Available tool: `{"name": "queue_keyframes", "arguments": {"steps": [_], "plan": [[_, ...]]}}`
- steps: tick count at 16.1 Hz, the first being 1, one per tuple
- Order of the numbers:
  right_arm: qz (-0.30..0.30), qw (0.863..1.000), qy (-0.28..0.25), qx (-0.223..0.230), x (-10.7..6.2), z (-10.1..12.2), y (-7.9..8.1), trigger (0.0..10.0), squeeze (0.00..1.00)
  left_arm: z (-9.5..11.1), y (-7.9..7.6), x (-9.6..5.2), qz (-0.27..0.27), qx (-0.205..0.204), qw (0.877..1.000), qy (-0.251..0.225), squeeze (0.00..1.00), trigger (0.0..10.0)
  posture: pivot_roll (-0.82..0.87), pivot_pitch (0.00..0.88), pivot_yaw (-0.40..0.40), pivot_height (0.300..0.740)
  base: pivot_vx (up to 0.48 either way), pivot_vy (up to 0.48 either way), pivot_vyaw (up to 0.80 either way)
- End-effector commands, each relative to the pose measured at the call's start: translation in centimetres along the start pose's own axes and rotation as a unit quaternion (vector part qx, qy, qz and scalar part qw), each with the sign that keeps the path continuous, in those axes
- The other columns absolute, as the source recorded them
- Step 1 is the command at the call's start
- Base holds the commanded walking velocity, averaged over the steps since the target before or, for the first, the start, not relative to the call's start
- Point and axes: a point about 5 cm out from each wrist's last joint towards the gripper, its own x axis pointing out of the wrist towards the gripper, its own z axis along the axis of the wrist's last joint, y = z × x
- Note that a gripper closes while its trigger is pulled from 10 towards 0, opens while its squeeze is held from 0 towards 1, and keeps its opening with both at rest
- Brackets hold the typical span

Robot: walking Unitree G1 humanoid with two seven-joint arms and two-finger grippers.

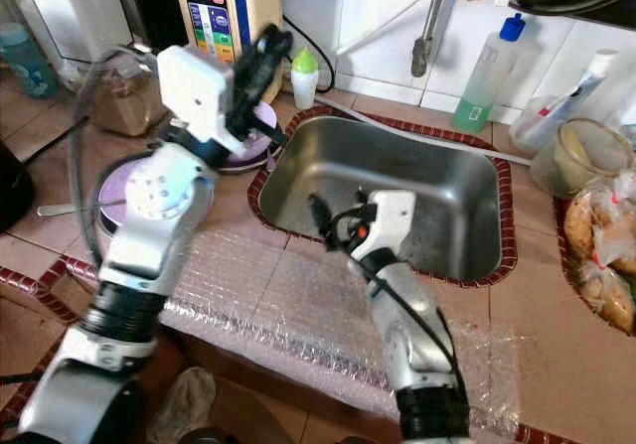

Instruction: Kitchen organization

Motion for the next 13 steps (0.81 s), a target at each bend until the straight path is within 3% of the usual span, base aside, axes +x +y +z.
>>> {"name": "queue_keyframes", "arguments": {"steps": [1, 4, 8, 10, 13], "plan": [[0.0, 1.0, -0.022, -0.017, 0.4, 1.3, -0.2, 10.0, 0.0, -0.3, 0.1, 0.3, -0.003, -0.028, 1.0, 0.007, 0.0, 0.0, -0.03, 0.0, 0.004, 0.74, 0.0, 0.0, 0.0], [0.082, 0.995, -0.021, -0.044, 1.3, 2.7, 0.7, 10.0, 0.0, -1.8, -0.5, 0.5, -0.006, -0.119, 0.992, 0.04, 0.0, 0.0, -0.04, 0.0, 0.016, 0.74, 0.0, 0.0, 0.0], [0.135, 0.989, -0.006, -0.068, 1.8, 3.0, 0.7, 10.0, 0.0, -2.7, -1.6, 0.4, -0.034, -0.189, 0.979, 0.066, 0.0, 0.0, -0.05, 0.0, 0.022, 0.74, 0.0, 0.0, 0.0], [0.177, 0.979, 0.016, -0.099, 2.1, 2.7, 0.8, 10.0, 0.0, -3.0, -2.2, 0.3, -0.061, -0.207, 0.973, 0.077, 0.0, 0.0, -0.05, 0.0, 0.031, 0.74, 0.0, 0.0, 0.0], [0.24, 0.966, 0.033, -0.094, 2.5, 2.8, 1.5, 10.0, 0.0, -3.3, -2.7, 0.1, -0.073, -0.216, 0.97, 0.086, 0.0, 0.0, -0.04, 0.0, 0.03, 0.74, 0.0, 0.0, 0.0]]}}
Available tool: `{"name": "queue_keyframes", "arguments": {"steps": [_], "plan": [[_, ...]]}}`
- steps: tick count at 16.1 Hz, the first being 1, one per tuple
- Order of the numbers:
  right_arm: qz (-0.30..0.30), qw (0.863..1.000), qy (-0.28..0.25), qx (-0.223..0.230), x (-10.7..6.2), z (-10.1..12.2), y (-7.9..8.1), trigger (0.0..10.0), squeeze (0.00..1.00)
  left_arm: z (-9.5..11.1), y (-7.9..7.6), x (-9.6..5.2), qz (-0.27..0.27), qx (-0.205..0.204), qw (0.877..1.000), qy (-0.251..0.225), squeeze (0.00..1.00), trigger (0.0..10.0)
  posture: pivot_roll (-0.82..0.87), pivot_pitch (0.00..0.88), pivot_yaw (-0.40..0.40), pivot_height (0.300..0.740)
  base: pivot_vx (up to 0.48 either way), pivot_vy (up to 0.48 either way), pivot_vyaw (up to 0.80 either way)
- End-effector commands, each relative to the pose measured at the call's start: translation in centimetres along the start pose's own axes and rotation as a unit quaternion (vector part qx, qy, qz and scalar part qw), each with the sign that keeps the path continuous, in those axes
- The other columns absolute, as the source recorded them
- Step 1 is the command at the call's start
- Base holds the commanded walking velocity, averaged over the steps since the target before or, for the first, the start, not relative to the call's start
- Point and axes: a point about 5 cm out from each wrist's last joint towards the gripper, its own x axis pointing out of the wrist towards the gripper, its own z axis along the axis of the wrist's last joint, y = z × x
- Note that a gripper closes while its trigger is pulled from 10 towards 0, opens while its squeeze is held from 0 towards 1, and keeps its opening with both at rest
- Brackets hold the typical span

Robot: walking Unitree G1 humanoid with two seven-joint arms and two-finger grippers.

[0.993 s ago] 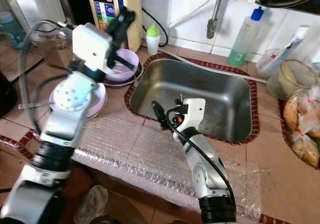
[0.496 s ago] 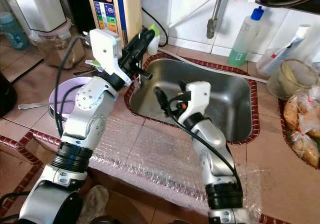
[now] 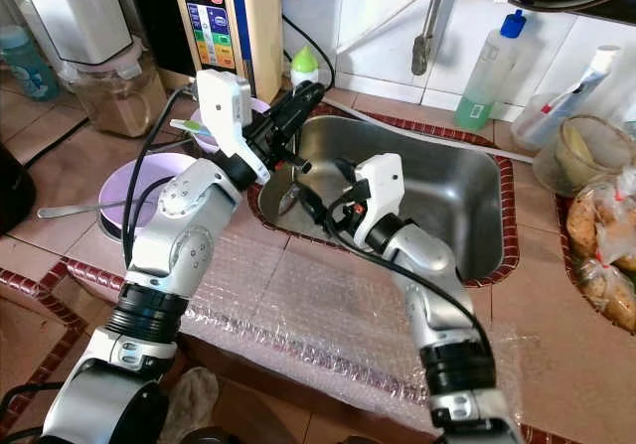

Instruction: Kitchen organization

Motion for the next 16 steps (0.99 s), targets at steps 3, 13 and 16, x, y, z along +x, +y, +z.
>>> {"name": "queue_keyframes", "arguments": {"steps": [3, 13, 16], "plan": [[0.065, 0.998, 0.007, -0.002, 1.0, 0.4, 0.8, 10.0, 0.0, -0.7, -0.6, -0.1, -0.018, -0.008, 1.0, 0.014, 0.0, 0.0, -0.04, 0.0, 0.026, 0.74, 0.0, 0.0, 0.0], [0.048, 0.999, 0.014, -0.008, 1.9, -0.3, 0.0, 0.0, 0.0, -1.0, -0.8, -0.5, -0.028, -0.004, 0.999, 0.025, 0.0, 0.0, -0.04, 0.0, 0.027, 0.74, 0.0, 0.0, 0.0], [0.035, 0.999, 0.019, -0.011, 1.8, -0.4, -0.6, 0.0, 0.0, -1.2, -0.9, -0.6, -0.031, 0.003, 0.999, 0.028, 0.0, 0.0, -0.04, 0.0, 0.027, 0.74, 0.0, 0.0, 0.0]]}}
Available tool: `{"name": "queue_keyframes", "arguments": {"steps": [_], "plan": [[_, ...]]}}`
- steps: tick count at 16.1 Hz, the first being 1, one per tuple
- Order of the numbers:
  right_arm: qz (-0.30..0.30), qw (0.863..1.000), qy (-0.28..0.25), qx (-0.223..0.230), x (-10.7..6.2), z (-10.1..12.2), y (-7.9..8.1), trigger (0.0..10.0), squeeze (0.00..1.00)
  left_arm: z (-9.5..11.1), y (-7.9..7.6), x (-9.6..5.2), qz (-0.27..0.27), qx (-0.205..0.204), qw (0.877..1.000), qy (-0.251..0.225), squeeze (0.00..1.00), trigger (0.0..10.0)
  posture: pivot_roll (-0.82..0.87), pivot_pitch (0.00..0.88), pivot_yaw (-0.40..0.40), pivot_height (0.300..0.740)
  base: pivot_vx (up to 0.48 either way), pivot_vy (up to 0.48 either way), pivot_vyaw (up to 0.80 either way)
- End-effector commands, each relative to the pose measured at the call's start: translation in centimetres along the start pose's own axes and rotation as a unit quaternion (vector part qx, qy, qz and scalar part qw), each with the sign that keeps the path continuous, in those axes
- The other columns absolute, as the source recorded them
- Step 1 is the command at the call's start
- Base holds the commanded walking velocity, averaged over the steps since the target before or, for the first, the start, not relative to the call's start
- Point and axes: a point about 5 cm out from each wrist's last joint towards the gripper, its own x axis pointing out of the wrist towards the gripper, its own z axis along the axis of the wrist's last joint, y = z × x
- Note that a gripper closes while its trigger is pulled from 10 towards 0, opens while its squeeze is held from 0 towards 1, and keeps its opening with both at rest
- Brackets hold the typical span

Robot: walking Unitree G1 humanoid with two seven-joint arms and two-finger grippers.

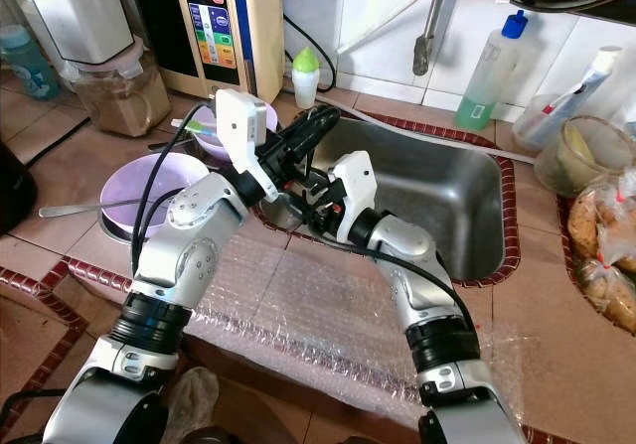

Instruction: Kitchen organization

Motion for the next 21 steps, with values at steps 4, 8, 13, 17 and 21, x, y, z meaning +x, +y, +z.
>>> {"name": "queue_keyframes", "arguments": {"steps": [4, 8, 13, 17, 21], "plan": [[-0.028, 1.0, -0.006, 0.001, -0.3, 0.5, -1.2, 0.0, 0.0, 0.3, -0.1, 0.0, -0.004, 0.01, 1.0, -0.003, 0.0, 0.0, -0.04, 0.0, 0.023, 0.74, 0.0, 0.0, 0.0], [-0.057, 0.997, -0.025, 0.036, -0.8, 0.7, -2.0, 0.0, 0.0, 0.2, 0.0, -0.2, -0.002, 0.015, 1.0, -0.001, 0.0, 0.0, -0.04, 0.0, 0.022, 0.74, 0.0, 0.0, 0.0], [-0.126, 0.992, -0.021, 0.019, -1.3, 0.6, -3.5, 0.0, 0.0, 0.2, 0.1, -0.4, -0.001, 0.028, 1.0, 0.002, 0.0, 0.0, -0.04, 0.0, 0.023, 0.74, 0.0, 0.0, 0.0], [-0.163, 0.987, -0.011, 0.0, -1.4, 0.5, -4.4, 0.0, 0.0, -0.2, 0.0, -0.7, -0.004, 0.043, 0.999, 0.011, 0.0, 2.5, -0.04, 0.0, 0.021, 0.74, 0.0, 0.0, 0.0], [-0.218, 0.976, -0.002, -0.004, -1.1, 0.5, -6.0, 0.0, 0.0, -1.1, 0.1, -1.3, -0.008, 0.049, 0.998, 0.034, 1.0, 10.0, -0.04, 0.0, 0.016, 0.74, 0.0, 0.0, 0.0]]}}
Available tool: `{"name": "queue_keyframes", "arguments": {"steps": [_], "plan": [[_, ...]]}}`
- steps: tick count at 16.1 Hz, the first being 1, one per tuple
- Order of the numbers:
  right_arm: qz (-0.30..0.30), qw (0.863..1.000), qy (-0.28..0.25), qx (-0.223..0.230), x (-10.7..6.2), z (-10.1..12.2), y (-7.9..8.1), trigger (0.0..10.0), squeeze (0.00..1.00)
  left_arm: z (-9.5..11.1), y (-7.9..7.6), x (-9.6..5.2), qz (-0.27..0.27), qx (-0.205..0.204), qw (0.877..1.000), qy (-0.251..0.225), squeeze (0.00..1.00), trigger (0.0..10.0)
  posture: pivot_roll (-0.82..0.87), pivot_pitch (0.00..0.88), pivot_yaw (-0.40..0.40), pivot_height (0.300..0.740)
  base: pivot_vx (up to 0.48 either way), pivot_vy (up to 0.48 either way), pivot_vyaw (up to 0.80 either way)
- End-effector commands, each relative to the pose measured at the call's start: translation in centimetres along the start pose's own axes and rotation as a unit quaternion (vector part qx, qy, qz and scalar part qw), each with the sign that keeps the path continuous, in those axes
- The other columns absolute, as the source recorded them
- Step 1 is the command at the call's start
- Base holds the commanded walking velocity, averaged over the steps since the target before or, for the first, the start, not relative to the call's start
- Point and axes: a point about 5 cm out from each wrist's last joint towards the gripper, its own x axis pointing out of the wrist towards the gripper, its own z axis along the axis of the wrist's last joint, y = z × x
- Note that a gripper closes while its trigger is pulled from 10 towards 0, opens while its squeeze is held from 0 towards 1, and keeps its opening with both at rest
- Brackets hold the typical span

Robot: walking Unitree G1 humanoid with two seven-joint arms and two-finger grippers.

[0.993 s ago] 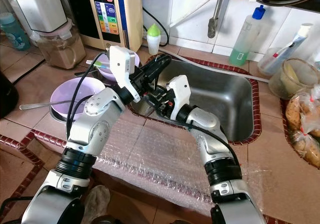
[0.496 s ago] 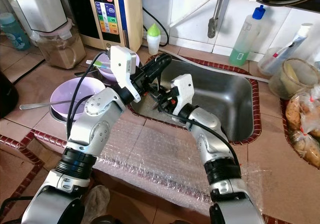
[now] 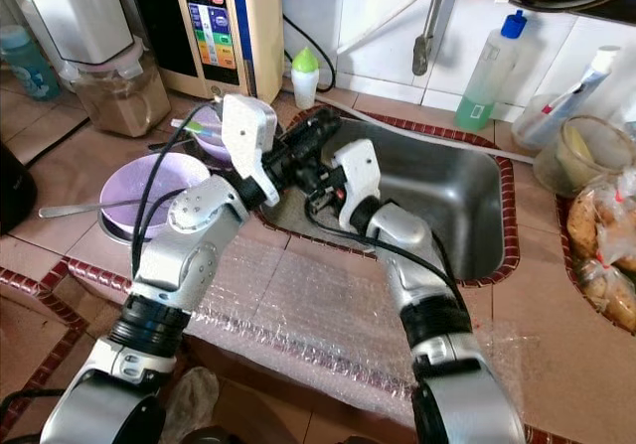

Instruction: Kitchen organization

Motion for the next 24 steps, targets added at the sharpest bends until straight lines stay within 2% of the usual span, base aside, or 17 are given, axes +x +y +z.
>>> {"name": "queue_keyframes", "arguments": {"steps": [1, 3, 5, 8, 10, 12, 13, 14, 16, 19, 21, 22, 23, 24], "plan": [[-0.134, 0.99, -0.006, 0.037, -1.6, 0.3, -4.1, 0.0, 0.0, -0.6, -0.1, -0.9, -0.011, 0.004, 1.0, 0.009, 1.0, 10.0, -0.04, 0.0, 0.016, 0.74, 0.0, 0.0, 0.0], [-0.168, 0.985, 0.018, 0.033, -1.3, -0.6, -4.8, 0.0, 0.0, -0.6, 0.0, -1.5, -0.008, 0.033, 0.999, 0.016, 1.0, 10.0, -0.03, 0.0, 0.014, 0.74, 0.0, 0.0, 0.0], [-0.19, 0.98, 0.041, 0.031, -1.1, -1.2, -5.1, 0.0, 0.0, -0.5, -0.3, -1.9, -0.014, 0.039, 0.999, 0.02, 1.0, 10.0, -0.03, 0.0, 0.012, 0.74, 0.0, 0.0, 0.0], [-0.213, 0.974, 0.079, 0.021, -1.1, -2.2, -5.1, 0.0, 0.0, -0.9, 0.0, -2.8, 0.006, 0.045, 0.999, 0.027, 1.0, 10.0, -0.01, 0.0, 0.002, 0.74, 0.0, 0.0, 0.0], [-0.248, 0.959, 0.135, 0.029, -2.1, -4.2, -5.5, 0.0, 0.0, -0.9, 0.6, -4.1, 0.036, 0.058, 0.997, 0.032, 1.0, 10.0, 0.01, 0.0, -0.006, 0.74, 0.0, 0.0, 0.0], [-0.271, 0.948, 0.161, 0.053, -3.0, -5.3, -5.8, 0.0, 0.0, -1.0, 0.9, -5.2, 0.06, 0.062, 0.996, 0.039, 1.0, 10.0, 0.02, 0.0, -0.012, 0.74, 0.0, 0.0, 0.0], [-0.283, 0.939, 0.183, 0.07, -3.7, -6.2, -5.9, 10.0, 0.78, -1.3, 1.0, -6.0, 0.071, 0.063, 0.994, 0.047, 1.0, 10.0, 0.02, 0.0, -0.012, 0.74, 0.0, 0.0, 0.0], [-0.288, 0.936, 0.187, 0.076, -4.0, -6.5, -5.9, 10.0, 0.99, -1.4, 1.0, -6.3, 0.074, 0.066, 0.994, 0.051, 1.0, 10.0, 0.03, 0.0, -0.014, 0.74, 0.0, 0.0, 0.0], [-0.294, 0.933, 0.191, 0.082, -4.2, -6.8, -5.9, 10.0, 1.0, -1.7, 1.0, -7.3, 0.077, 0.085, 0.991, 0.065, 1.0, 10.0, 0.03, 0.0, -0.013, 0.74, 0.0, 0.0, 0.0], [-0.293, 0.934, 0.188, 0.086, -4.1, -6.9, -5.7, 10.0, 1.0, -1.0, 1.3, -7.9, 0.104, 0.118, 0.986, 0.049, 1.0, 10.0, 0.03, 0.0, -0.014, 0.74, 0.0, 0.0, 0.0], [-0.293, 0.936, 0.176, 0.084, -4.1, -6.8, -5.7, 10.0, 1.0, 0.4, 2.0, -8.4, 0.157, 0.166, 0.973, 0.01, 1.0, 10.0, 0.03, 0.0, -0.018, 0.74, 0.0, 0.0, 0.0], [-0.294, 0.936, 0.172, 0.086, -4.1, -6.7, -5.7, 10.0, 1.0, 0.8, 2.2, -8.6, 0.173, 0.179, 0.968, 0.0, 1.0, 10.0, 0.03, 0.0, -0.018, 0.74, 0.0, 0.0, 0.0], [-0.296, 0.937, 0.165, 0.089, -4.2, -6.6, -5.8, 10.0, 1.0, 1.8, 2.7, -9.2, 0.215, 0.196, 0.957, -0.025, 1.0, 10.0, 0.03, 0.0, -0.018, 0.74, 0.0, 0.0, 0.0], [-0.296, 0.937, 0.162, 0.091, -4.2, -6.6, -5.8, 10.0, 1.0, 2.0, 2.8, -9.4, 0.231, 0.196, 0.952, -0.032, 1.0, 10.0, 0.04, 0.0, -0.024, 0.74, 0.0, 0.0, 0.0]]}}
